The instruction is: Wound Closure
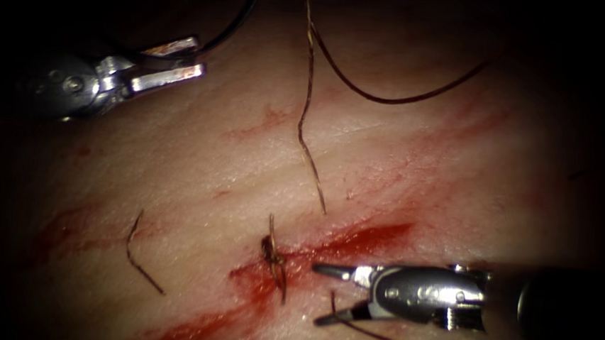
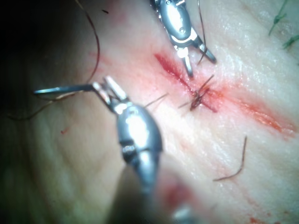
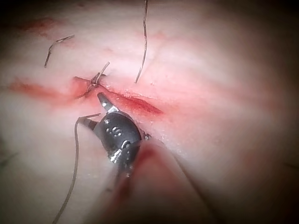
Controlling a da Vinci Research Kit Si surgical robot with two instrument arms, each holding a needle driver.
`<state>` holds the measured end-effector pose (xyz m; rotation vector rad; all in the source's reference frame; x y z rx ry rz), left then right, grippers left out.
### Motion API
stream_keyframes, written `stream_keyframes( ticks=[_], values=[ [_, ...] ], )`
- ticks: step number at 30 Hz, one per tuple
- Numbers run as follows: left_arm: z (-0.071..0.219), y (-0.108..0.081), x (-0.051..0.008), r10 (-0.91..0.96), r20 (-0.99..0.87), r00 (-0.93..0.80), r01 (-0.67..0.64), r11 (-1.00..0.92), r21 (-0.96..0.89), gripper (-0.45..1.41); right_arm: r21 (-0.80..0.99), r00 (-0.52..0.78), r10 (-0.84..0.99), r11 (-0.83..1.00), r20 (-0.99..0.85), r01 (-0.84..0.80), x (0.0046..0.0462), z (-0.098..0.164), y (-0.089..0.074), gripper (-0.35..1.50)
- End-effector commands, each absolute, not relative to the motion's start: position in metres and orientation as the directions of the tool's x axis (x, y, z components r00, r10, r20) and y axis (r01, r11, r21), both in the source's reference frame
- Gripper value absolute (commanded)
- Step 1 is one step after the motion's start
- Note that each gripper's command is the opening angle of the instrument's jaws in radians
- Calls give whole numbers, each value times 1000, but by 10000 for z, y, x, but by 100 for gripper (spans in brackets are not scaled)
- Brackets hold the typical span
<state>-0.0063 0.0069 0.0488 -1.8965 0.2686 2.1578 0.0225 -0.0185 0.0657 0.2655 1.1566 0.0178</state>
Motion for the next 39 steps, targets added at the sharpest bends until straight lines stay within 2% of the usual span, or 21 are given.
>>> stream_keyframes(
  ticks=[1, 4, 5, 6, 7, 8, 13, 30, 39],
  values=[
    [494, 68, -68, 69, -991, -116, -309, -951, -31, -45, 218, 403, 151, 968, -902, 124, 235, 663, -192, 115],
    [494, 68, -68, 69, -991, -116, -309, -951, -31, -45, 225, 404, 154, 965, -902, 134, 237, 665, -193, 111],
    [494, 68, -68, 69, -991, -116, -309, -951, -31, -45, 228, 399, 154, 963, -904, 144, 236, 665, -193, 94],
    [494, 68, -68, 69, -991, -116, -309, -951, -31, -45, 232, 392, 154, 959, -907, 160, 235, 665, -193, 66],
    [494, 68, -68, 69, -991, -116, -309, -951, -31, -45, 239, 384, 156, 955, -910, 177, 234, 665, -194, 1],
    [494, 68, -68, 69, -991, -116, -309, -951, -31, -45, 256, 382, 172, 950, -908, 181, 234, 665, -193, -35],
    [494, 68, -67, 69, -991, -115, -308, -951, -31, -45, 317, 457, 215, 935, -863, 157, 230, 660, -197, -35],
    [522, 52, -26, 89, -986, -143, -322, -946, -39, -45, 330, 478, 225, 932, -849, 148, 186, 616, -212, -35],
    [547, 49, -10, 106, -982, -155, -337, -940, -48, -45, 340, 483, 214, 921, -849, 191, 182, 580, -245, -35]
  ],
)
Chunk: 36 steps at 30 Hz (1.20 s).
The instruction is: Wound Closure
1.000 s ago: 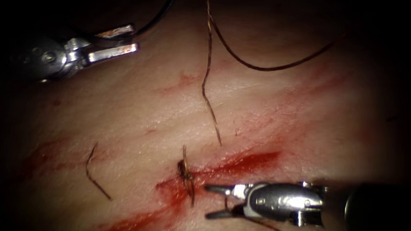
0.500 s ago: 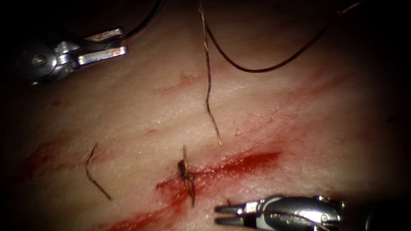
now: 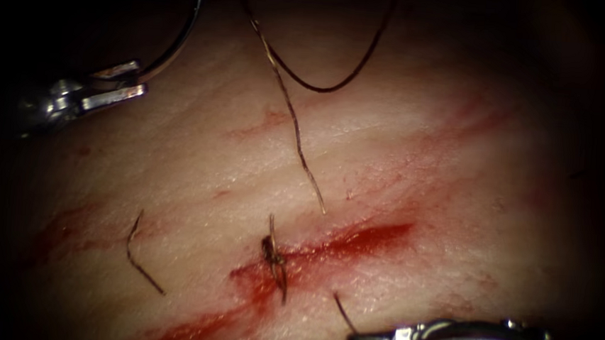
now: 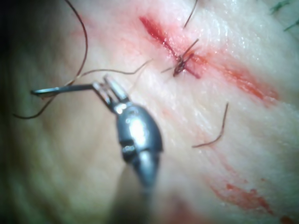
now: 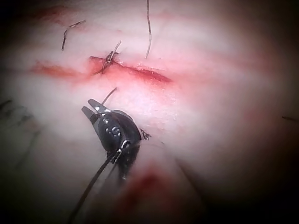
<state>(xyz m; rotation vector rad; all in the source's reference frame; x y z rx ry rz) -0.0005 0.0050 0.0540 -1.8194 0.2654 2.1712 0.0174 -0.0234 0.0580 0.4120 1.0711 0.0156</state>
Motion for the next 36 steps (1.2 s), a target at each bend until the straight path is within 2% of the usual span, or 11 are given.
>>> stream_keyframes(
  ticks=[1, 12, 23, 36],
  values=[
    [547, 49, -10, 106, -982, -155, -337, -940, -48, -45, 340, 483, 214, 921, -849, 191, 182, 580, -245, -35],
    [556, 51, -9, 108, -980, -165, -340, -939, -46, -45, 378, 515, 197, 884, -834, 274, 172, 535, -293, -35],
    [557, 50, -8, 106, -980, -168, -342, -939, -43, -45, 415, 499, 228, 857, -836, 305, 145, 496, -337, -35],
    [558, 51, -7, 107, -979, -171, -345, -938, -42, -45, 490, 529, 227, 755, -818, 435, 128, 456, -399, -35]
  ],
)
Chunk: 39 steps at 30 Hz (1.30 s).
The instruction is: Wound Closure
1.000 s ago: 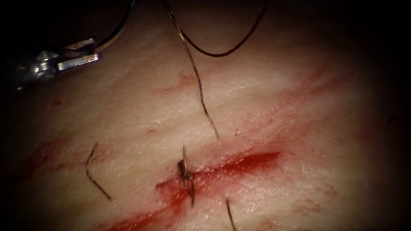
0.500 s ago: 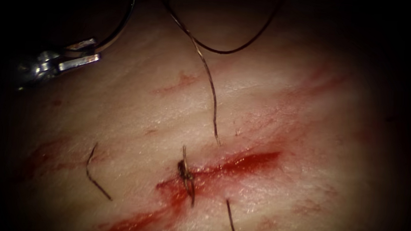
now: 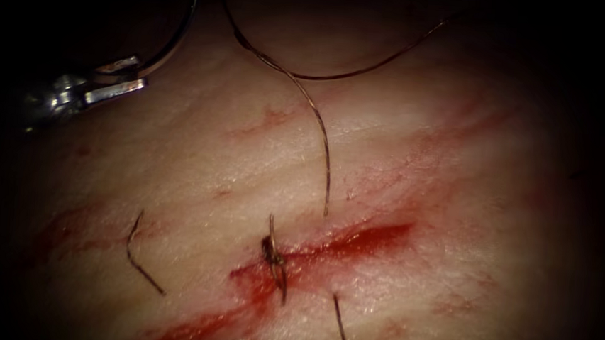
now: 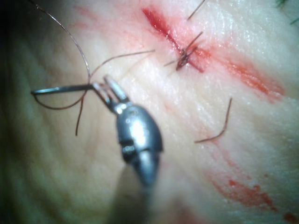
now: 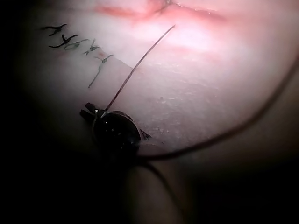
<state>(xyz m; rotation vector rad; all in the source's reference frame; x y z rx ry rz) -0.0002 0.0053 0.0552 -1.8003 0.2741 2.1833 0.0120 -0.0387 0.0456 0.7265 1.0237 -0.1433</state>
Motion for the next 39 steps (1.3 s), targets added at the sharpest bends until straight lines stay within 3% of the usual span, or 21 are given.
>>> stream_keyframes(
  ticks=[1, 4, 5, 6, 9, 19, 25, 33, 39],
  values=[
    [558, 51, -7, 107, -979, -171, -345, -938, -42, -45, 490, 527, 226, 753, -819, 440, 127, 454, -397, -35],
    [558, 51, -8, 108, -979, -171, -346, -937, -42, -45, 476, 536, 231, 794, -812, 378, 126, 458, -375, -35],
    [557, 51, -9, 108, -979, -172, -348, -937, -42, -45, 437, 534, 222, 841, -816, 319, 118, 468, -359, 59],
    [555, 50, -11, 110, -978, -176, -348, -937, -43, -45, 371, 548, 197, 900, -813, 227, 103, 490, -329, 128],
    [554, 50, -11, 112, -978, -175, -348, -937, -44, -45, 325, 569, 175, 930, -803, 174, 83, 512, -300, 143],
    [554, 49, -11, 111, -978, -176, -348, -936, -44, -45, 243, 588, 163, 968, -793, 60, 28, 557, -201, 138],
    [567, 31, -2, 119, -976, -181, -338, -940, -52, -45, 195, 528, 191, 980, -827, -49, 60, 589, -167, 140],
    [591, 25, 15, 140, -971, -194, -346, -936, -66, -45, 227, 440, 187, 973, -878, 40, 143, 613, -175, 128],
    [590, 28, 18, 144, -969, -199, -351, -934, -67, -45, 228, 471, 178, 972, -864, 50, 141, 617, -174, 128]
  ],
)
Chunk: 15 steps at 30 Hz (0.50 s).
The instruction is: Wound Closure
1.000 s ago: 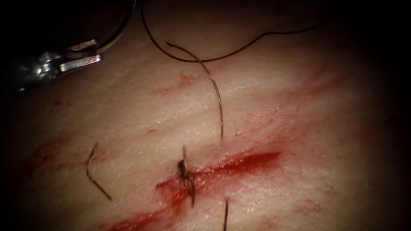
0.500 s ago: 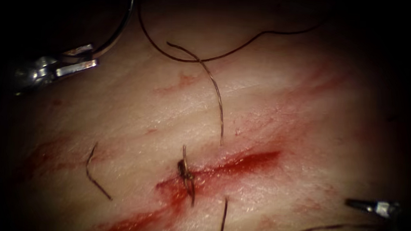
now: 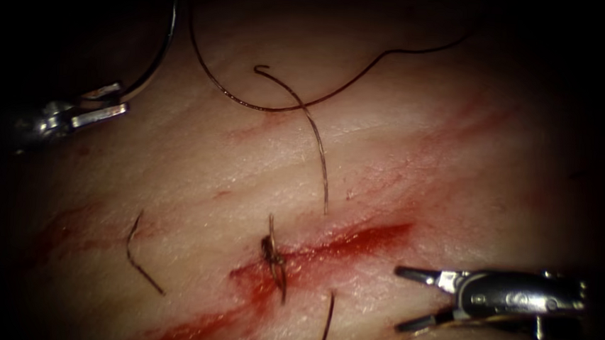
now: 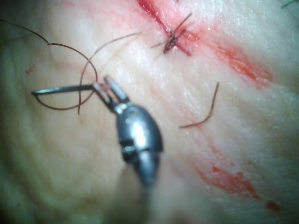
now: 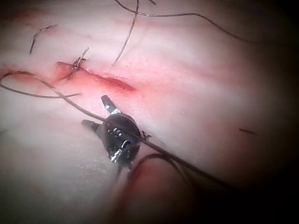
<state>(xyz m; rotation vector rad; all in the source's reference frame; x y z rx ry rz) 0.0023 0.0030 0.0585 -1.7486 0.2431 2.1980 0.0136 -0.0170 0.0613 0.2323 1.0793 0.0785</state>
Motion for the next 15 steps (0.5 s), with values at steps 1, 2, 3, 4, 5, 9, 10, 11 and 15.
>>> stream_keyframes(
  ticks=[1, 2, 3, 4, 5, 9, 10, 11, 15],
  values=[
    [590, 29, 16, 146, -969, -201, -355, -933, -67, -45, 221, 453, 182, 975, -873, 34, 142, 617, -174, 128],
    [589, 28, 15, 146, -968, -202, -356, -932, -66, -45, 217, 445, 184, 976, -876, 25, 145, 619, -174, 128],
    [589, 28, 15, 146, -968, -202, -356, -932, -66, -45, 217, 445, 184, 976, -876, 25, 145, 619, -174, 128],
    [589, 28, 15, 146, -968, -203, -357, -932, -66, -45, 218, 441, 185, 976, -878, 26, 148, 620, -175, 128],
    [589, 28, 14, 147, -968, -203, -358, -932, -66, -45, 218, 441, 185, 976, -878, 26, 151, 622, -175, 128],
    [587, 27, 13, 149, -967, -206, -362, -930, -66, -45, 219, 433, 181, 975, -883, 40, 175, 638, -179, 130],
    [586, 27, 13, 150, -967, -207, -362, -930, -66, -45, 219, 436, 178, 975, -882, 45, 180, 641, -180, 130],
    [586, 27, 13, 150, -967, -207, -363, -929, -66, -45, 218, 441, 175, 975, -880, 48, 184, 645, -182, 130],
    [585, 28, 14, 151, -967, -206, -362, -930, -68, -45, 214, 458, 161, 975, -874, 65, 198, 660, -191, 130]
  ],
)
